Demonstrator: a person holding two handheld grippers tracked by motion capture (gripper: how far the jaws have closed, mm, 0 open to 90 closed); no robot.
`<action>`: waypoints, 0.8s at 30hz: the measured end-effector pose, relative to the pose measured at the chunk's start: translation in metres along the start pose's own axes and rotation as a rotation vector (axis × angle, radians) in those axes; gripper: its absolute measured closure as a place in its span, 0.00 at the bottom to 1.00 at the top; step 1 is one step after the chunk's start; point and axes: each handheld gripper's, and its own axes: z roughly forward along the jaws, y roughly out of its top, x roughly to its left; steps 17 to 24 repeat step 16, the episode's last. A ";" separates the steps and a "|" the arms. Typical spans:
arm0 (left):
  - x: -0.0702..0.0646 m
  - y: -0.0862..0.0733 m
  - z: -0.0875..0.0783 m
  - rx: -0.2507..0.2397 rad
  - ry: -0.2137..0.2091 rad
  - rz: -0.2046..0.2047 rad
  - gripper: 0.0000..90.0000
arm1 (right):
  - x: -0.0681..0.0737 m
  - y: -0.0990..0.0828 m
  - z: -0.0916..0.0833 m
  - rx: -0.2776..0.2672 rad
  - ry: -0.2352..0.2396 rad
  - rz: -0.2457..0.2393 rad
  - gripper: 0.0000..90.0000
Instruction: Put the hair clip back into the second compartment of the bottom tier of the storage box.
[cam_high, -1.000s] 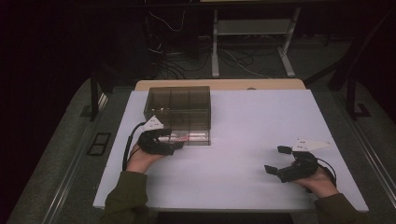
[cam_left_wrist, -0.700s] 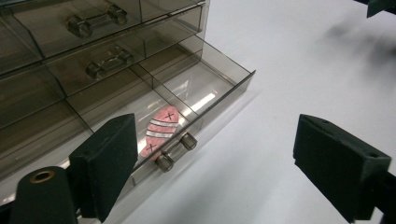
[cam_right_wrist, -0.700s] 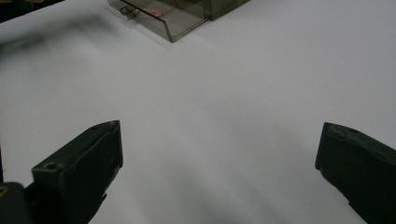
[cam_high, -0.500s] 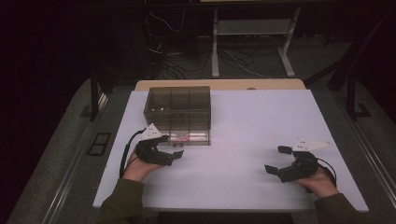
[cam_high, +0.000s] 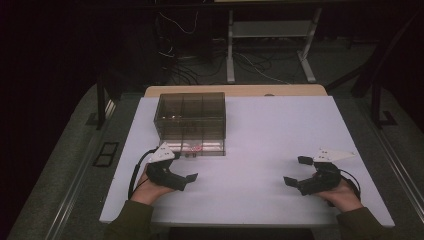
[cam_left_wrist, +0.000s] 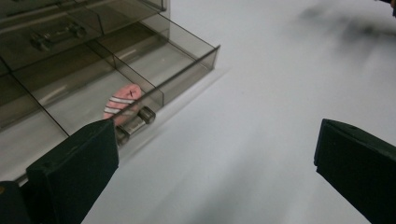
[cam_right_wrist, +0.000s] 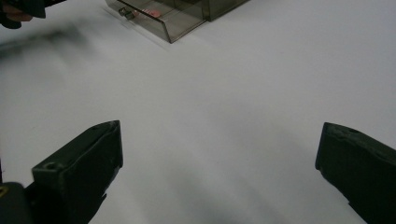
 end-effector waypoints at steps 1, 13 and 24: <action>0.000 -0.001 0.000 -0.003 -0.005 -0.002 0.00 | 0.000 0.000 0.000 0.000 0.000 0.000 0.00; -0.002 -0.010 -0.002 0.014 -0.018 0.002 0.00 | 0.000 0.000 0.000 -0.001 -0.003 0.000 0.00; -0.002 -0.010 -0.002 0.017 -0.017 0.006 0.00 | 0.001 0.000 0.000 0.000 -0.003 0.002 0.00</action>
